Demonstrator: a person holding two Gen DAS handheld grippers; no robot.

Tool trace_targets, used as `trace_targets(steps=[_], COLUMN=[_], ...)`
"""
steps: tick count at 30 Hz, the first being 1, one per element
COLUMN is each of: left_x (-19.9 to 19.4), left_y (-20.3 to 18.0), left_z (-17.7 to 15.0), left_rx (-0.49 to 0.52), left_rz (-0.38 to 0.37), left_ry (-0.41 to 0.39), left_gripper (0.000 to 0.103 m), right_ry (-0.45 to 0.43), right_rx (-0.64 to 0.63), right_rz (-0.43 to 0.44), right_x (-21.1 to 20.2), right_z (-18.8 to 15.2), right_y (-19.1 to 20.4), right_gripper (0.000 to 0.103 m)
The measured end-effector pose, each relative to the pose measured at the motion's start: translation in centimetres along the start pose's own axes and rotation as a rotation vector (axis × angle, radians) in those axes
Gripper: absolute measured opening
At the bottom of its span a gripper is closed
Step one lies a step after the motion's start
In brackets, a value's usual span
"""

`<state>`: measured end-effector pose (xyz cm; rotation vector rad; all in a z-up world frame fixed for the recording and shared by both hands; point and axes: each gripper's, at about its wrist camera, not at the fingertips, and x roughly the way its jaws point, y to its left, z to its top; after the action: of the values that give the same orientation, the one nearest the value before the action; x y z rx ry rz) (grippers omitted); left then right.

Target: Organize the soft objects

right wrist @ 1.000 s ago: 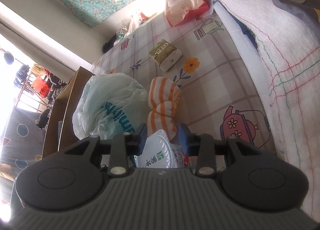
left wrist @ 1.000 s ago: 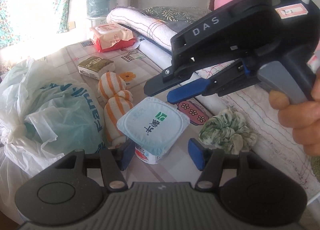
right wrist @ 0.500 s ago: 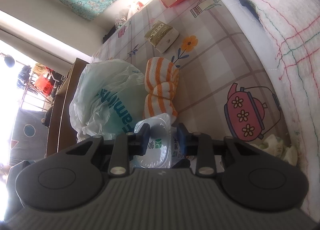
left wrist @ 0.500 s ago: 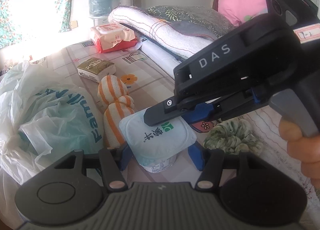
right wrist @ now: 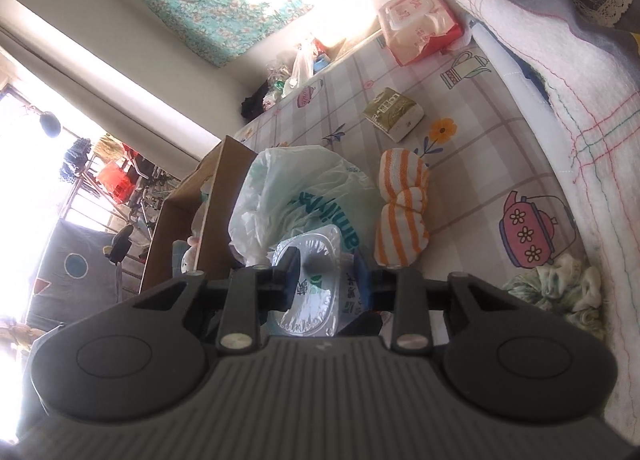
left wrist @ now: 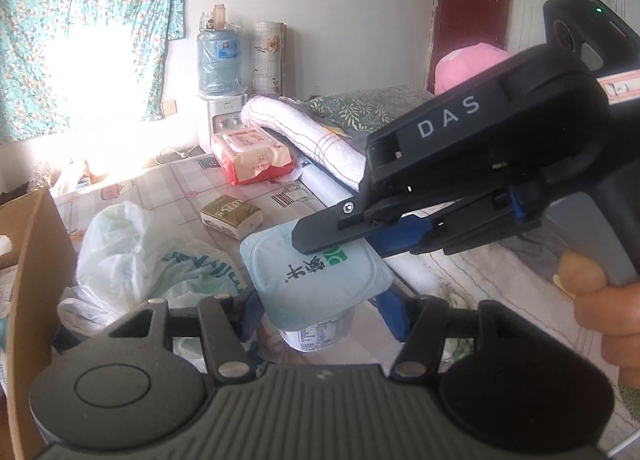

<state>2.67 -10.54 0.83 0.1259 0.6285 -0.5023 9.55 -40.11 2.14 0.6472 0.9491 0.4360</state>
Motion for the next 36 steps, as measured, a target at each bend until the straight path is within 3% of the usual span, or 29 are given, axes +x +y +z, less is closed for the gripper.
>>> trace_targets(steps=[9, 17, 22, 27, 36], left_x=[-7.9, -13.1, -13.6, -12.3, -10.1], left_y=[7.4, 16.4, 20.4, 22.3, 23.8], left_z=[-0.1, -2.5, -5.7, -8.1, -9.5], left_rx=[-0.102, -0.295, -0.448, -0.537, -0.603], left_rz=[0.208, 0.372, 0.335, 0.249, 0.149], left_ry=[-0.052, 0.007, 0.085, 0.152, 0.219], left_gripper=[0.061, 0.062, 0.062, 0.062, 0.062], right_ry=[0.055, 0.236, 0.369, 0.464, 0.529], right_rx=[-0.157, -0.284, -0.357, -0.386, -0.469], right_rz=[0.128, 0.242, 0.205, 0.134, 0.012], right_x=[4.1, 12.7, 17.9, 20.8, 22.1], right_z=[-0.8, -3.2, -5.7, -7.5, -7.4], right_y=[11.5, 22.0, 25.7, 25.6, 25.3], right_gripper=[0.030, 0.031, 0.032, 0.033, 0.034])
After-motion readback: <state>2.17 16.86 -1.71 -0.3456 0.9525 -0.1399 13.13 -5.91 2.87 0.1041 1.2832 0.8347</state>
